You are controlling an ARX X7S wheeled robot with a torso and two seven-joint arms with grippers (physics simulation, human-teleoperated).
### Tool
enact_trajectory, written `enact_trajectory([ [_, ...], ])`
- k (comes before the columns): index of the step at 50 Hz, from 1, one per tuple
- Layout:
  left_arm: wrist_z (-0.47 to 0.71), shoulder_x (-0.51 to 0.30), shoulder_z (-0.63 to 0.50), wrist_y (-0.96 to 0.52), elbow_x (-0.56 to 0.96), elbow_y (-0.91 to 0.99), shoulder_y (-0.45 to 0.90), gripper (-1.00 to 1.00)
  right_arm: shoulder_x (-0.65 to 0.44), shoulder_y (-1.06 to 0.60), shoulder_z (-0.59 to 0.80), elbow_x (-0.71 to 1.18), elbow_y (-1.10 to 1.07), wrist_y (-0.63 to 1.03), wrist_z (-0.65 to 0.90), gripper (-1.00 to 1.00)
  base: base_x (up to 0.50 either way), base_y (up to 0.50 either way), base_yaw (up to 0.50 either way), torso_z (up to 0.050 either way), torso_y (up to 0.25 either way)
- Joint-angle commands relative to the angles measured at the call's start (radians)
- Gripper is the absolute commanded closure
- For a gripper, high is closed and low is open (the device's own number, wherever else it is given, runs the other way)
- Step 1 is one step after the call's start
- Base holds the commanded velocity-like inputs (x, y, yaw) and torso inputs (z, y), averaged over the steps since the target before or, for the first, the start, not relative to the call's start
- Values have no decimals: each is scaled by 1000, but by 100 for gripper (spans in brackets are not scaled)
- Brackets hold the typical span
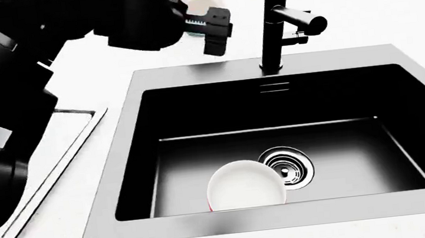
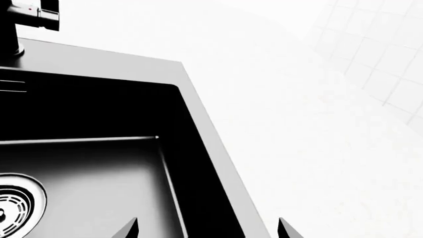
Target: Move the fresh-baked cupcake off the tray onto the counter, and place the bowl used for mixing into the sink.
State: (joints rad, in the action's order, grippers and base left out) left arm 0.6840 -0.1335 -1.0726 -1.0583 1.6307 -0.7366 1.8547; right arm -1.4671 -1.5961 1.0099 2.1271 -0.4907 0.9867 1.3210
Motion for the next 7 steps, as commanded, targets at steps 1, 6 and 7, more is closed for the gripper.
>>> enact_trajectory([
  [1,-120,-67,-51,-18,-85,-98,109,-100,31,-15,-7,14,24,23,22,-100,0,0,0,0,0],
  [6,-160,-92,-52,-24,-96,-103,152,-100,67,-31,-11,16,52,49,31,-100,0,0,0,0,0],
  [7,-163,-98,-46,-23,-93,-107,160,-100,69,-36,-13,19,54,54,34,-100,0,0,0,0,0],
])
